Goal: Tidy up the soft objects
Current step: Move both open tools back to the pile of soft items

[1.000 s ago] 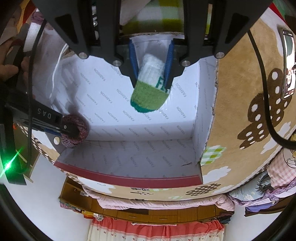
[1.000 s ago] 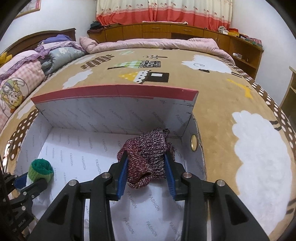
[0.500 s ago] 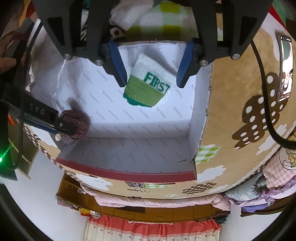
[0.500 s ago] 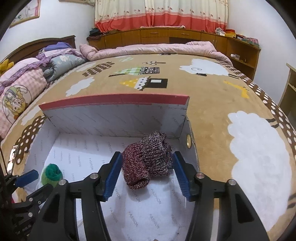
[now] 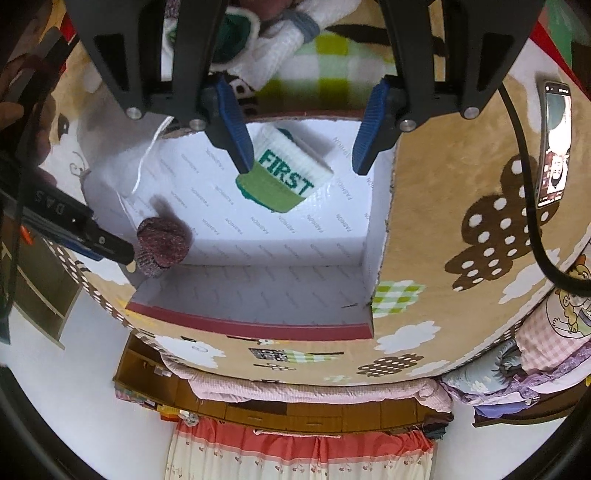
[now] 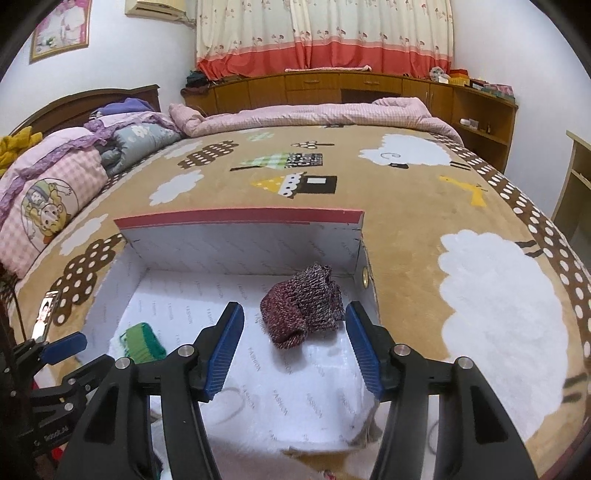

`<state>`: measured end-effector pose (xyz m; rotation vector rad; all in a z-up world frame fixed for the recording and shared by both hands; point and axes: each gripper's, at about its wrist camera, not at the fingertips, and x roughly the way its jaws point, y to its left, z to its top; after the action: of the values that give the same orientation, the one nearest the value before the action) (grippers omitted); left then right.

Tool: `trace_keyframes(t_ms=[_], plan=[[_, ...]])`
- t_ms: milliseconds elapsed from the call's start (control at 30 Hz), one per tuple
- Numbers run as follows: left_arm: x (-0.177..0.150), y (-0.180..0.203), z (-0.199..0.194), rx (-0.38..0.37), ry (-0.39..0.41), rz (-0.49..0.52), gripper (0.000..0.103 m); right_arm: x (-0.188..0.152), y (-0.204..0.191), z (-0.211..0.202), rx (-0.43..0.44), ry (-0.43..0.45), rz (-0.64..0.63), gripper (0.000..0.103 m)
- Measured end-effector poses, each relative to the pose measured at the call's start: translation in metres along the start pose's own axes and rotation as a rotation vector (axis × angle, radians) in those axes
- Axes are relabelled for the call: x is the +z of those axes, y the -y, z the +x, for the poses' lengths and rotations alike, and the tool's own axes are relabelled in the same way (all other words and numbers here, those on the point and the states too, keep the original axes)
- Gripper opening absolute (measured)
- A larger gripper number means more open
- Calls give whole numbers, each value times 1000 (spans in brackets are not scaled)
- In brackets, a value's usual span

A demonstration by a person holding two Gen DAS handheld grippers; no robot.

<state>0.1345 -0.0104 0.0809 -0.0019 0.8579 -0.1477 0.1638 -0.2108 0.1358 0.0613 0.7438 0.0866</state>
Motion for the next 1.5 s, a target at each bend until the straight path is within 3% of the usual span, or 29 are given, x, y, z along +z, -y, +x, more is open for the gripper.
trace_keyframes(t_ms=[567, 1500], plan=[[-15, 1, -39, -6, 25, 5, 59, -21, -15, -50, 46, 20, -5, 59], [-62, -5, -68, -10, -28, 31, 59, -90, -20, -98, 81, -15, 3, 59]])
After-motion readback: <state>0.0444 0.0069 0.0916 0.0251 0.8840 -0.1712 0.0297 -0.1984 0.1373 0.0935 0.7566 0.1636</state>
